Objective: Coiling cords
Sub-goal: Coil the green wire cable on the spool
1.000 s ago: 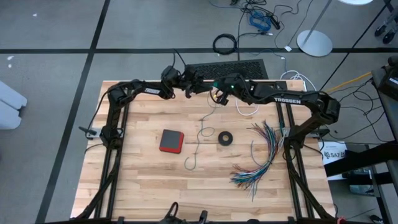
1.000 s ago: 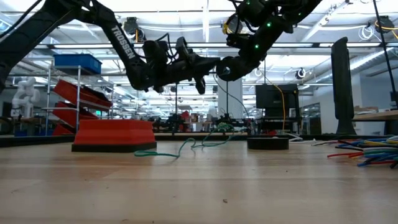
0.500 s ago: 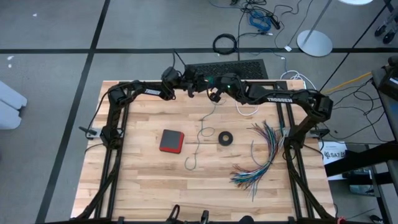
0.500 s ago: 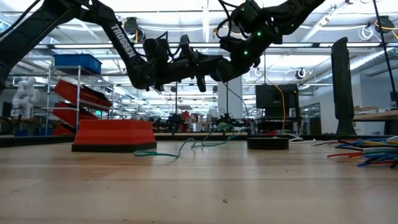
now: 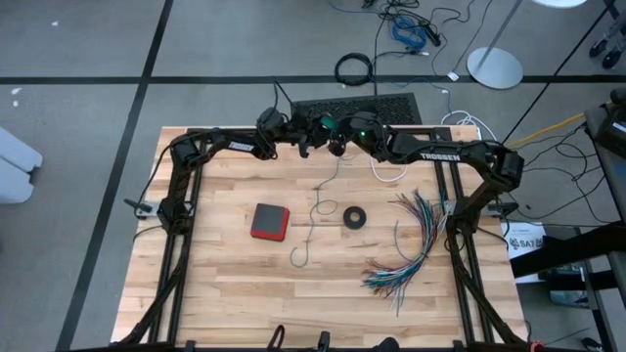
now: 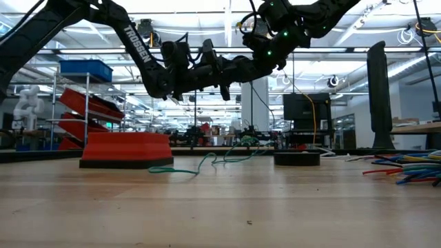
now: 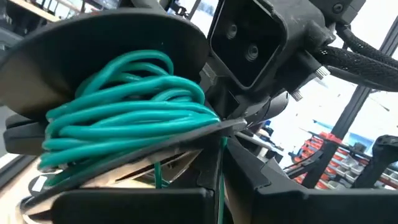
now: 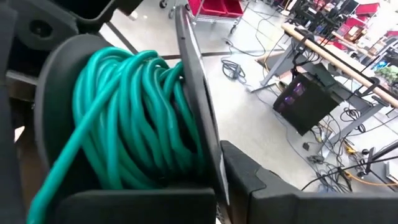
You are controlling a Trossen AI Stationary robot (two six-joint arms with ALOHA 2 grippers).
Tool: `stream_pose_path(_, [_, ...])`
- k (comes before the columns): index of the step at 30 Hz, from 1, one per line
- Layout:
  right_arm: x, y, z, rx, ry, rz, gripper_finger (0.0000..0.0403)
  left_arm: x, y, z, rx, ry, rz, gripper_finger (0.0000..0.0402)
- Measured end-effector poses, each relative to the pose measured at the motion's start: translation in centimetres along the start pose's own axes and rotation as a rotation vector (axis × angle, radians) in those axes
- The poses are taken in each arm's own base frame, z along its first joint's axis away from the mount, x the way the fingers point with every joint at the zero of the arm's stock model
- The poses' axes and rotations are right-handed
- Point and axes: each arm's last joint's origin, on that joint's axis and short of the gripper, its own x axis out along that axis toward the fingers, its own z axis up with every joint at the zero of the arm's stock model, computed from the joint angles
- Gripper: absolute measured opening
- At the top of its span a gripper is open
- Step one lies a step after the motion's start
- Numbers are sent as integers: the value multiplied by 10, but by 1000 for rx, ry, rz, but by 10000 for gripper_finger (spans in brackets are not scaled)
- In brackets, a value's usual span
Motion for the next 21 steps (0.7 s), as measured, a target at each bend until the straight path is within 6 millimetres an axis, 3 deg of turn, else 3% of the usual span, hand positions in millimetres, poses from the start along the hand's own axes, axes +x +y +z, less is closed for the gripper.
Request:
stream_pose_path(13, [2,-6,5,63,-52,10,0,1,-6,7,-1,-52,-15,27])
stream_pose_path(21, [0,-10,9,116,-81,51,0,-6,-14,31,75,-14,10,27])
